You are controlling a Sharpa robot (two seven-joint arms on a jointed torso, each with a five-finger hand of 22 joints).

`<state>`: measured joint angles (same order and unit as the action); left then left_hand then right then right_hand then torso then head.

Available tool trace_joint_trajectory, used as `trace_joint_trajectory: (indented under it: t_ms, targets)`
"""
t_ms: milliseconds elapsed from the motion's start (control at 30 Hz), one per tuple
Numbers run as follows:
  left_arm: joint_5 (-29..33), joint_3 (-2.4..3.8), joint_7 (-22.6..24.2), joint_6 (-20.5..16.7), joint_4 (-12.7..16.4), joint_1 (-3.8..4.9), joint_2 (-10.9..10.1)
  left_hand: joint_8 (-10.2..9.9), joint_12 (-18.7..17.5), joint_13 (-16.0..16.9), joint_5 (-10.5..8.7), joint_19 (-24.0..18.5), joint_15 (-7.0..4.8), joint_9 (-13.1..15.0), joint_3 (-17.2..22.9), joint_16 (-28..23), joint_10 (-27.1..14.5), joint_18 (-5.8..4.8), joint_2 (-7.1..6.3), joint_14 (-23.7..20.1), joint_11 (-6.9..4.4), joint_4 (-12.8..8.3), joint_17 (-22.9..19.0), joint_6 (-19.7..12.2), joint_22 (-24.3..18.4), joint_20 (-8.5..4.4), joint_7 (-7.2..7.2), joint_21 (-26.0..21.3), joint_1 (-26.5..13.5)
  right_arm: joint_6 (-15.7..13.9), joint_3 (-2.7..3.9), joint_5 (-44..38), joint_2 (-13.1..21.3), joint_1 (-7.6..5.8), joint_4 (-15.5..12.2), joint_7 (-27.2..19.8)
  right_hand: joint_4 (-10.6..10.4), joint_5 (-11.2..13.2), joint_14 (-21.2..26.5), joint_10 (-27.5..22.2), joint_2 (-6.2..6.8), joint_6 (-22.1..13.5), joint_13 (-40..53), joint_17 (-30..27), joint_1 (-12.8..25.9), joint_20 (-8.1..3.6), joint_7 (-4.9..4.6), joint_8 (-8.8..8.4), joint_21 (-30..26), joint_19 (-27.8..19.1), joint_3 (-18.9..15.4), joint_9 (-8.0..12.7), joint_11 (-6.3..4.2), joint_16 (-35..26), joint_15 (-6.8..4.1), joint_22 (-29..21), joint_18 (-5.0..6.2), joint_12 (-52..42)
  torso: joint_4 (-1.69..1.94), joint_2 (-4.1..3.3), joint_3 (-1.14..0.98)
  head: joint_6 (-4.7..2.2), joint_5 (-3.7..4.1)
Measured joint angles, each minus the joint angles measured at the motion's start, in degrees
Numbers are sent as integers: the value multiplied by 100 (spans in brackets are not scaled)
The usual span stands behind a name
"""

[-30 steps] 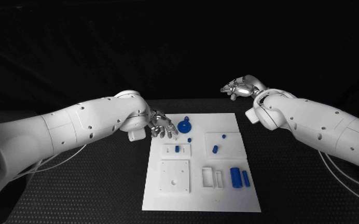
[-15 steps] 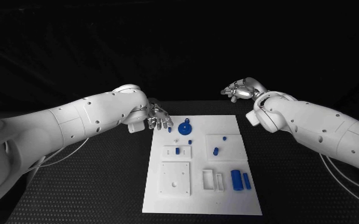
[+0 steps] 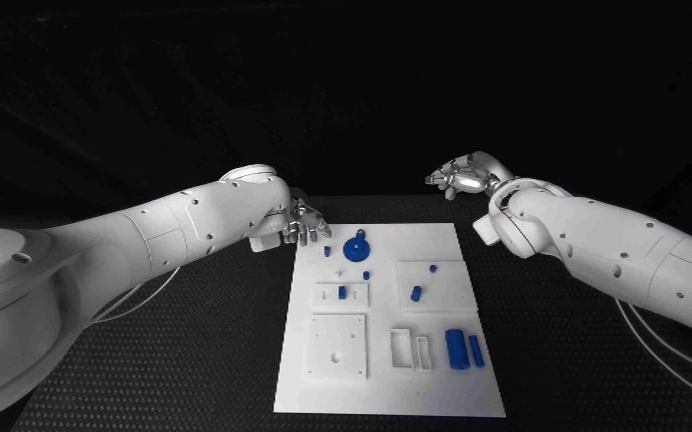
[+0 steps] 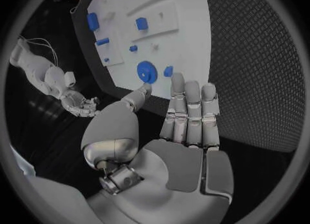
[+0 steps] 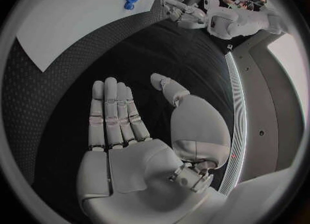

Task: Assemble the parts on the task board

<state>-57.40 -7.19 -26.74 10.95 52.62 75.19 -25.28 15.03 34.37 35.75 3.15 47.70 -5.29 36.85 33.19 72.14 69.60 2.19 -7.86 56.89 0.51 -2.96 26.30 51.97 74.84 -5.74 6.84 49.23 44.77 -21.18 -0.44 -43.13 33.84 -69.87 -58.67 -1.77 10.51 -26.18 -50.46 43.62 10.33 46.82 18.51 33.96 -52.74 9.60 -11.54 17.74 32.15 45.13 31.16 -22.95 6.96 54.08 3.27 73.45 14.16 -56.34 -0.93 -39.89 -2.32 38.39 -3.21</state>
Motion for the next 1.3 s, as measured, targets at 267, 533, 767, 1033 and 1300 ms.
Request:
trace_joint_trajectory:
  t_ms: [267,533,767,1033,1300]
  targets:
    - [-14,-4,62,54,-229,-90,172,0,-2,0,0,0,8,0,16,0,0,1,0,-7,0,16,0,0,9,0,-1,0,0,0,0,0,-3,2,-4,-3,0,0,0,0,0,0,-6,0,0,0,1,0,0,0,0,0,0,0,0,0,0,0,-1,-3,-3,14,12]
    - [-15,-8,110,124,-411,-176,287,0,-2,1,0,0,10,0,16,0,0,1,55,-8,0,16,0,0,8,0,-2,-21,55,0,1,0,-7,2,-24,-5,0,0,0,0,0,1,-5,-5,0,0,1,0,0,0,0,5,0,0,0,-1,0,0,-5,-8,-2,19,24]
    - [-16,-11,135,160,-520,-232,356,0,-2,1,0,0,13,0,-1,0,0,0,104,-10,0,-1,6,-29,8,0,9,-21,104,0,2,0,-9,2,-33,-7,0,0,0,0,0,1,-11,-5,0,0,1,0,-17,0,0,5,0,0,0,4,0,0,-12,-13,1,25,30]
    - [-5,-11,173,206,-639,-252,413,0,-2,1,0,1,21,1,-16,0,0,0,152,-17,0,-48,9,-30,7,0,9,-21,152,0,0,0,-17,2,-33,-8,0,0,0,0,0,1,-17,-10,0,0,1,0,-22,0,0,5,0,22,0,7,0,0,-9,-9,1,41,40]
    - [74,-12,218,250,-770,-290,455,0,-2,1,0,1,23,-6,-49,0,0,0,274,-17,0,-113,19,-32,6,0,7,-44,213,0,0,0,-27,2,-41,-10,0,0,0,0,0,1,-16,-10,0,0,2,0,-22,0,0,5,0,22,0,7,0,0,-8,-7,2,43,40]
